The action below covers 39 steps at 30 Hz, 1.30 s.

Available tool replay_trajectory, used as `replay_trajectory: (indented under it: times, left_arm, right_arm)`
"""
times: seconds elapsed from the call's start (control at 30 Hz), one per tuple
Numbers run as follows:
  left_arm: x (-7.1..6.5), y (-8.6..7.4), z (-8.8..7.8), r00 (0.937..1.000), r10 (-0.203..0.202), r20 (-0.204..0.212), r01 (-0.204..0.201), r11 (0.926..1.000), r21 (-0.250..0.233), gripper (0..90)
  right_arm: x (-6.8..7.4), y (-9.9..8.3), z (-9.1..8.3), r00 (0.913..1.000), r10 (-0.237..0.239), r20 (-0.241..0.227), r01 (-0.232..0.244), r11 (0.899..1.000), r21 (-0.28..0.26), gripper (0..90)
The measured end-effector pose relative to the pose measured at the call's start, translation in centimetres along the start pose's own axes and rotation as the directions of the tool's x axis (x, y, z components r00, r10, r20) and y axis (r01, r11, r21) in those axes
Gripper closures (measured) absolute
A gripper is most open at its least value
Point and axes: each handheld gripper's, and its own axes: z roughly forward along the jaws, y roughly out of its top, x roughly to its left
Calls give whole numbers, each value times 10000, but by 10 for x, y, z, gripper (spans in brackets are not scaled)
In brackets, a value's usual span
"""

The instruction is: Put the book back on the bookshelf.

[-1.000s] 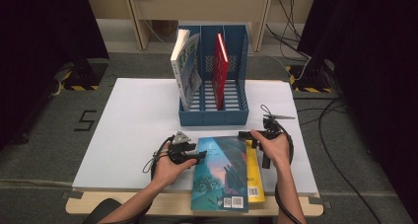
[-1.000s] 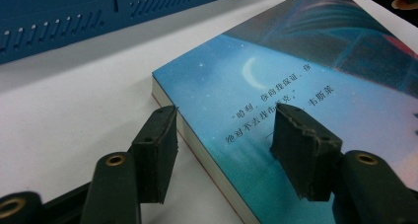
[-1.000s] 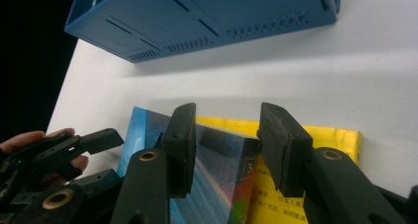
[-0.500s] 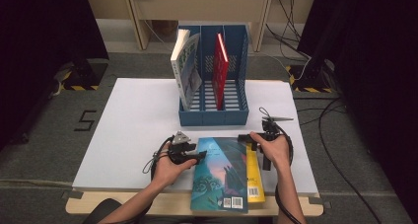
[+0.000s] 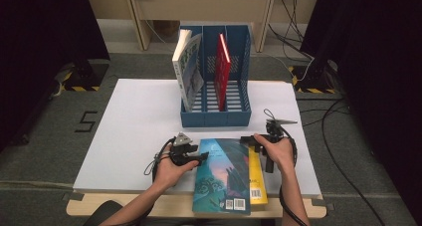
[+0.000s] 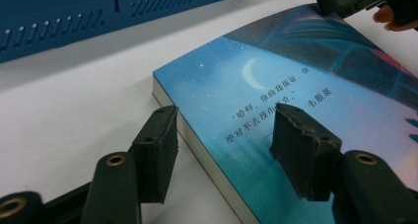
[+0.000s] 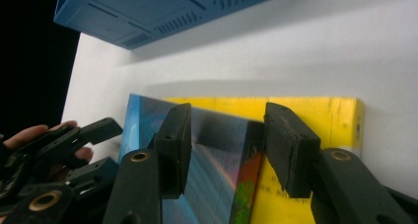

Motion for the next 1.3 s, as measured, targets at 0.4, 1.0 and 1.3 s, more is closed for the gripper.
replay_trajectory:
  times: [0.4,1.0,1.3]
  left_arm:
    - [0,0,0,10000,28,29,-28,10000,-29,421]
    - [2,-1,0,9999,-68,95,69,9999,-109,418]
    - [2,-2,-1,9999,-96,82,97,9998,-144,419]
  right_arm:
    - [0,1,-3,9993,-86,-364,87,10000,30,599]
    - [11,5,-10,9968,-526,-606,520,9986,-110,644]
    - [1,5,2,9977,-386,-552,398,9990,192,573]
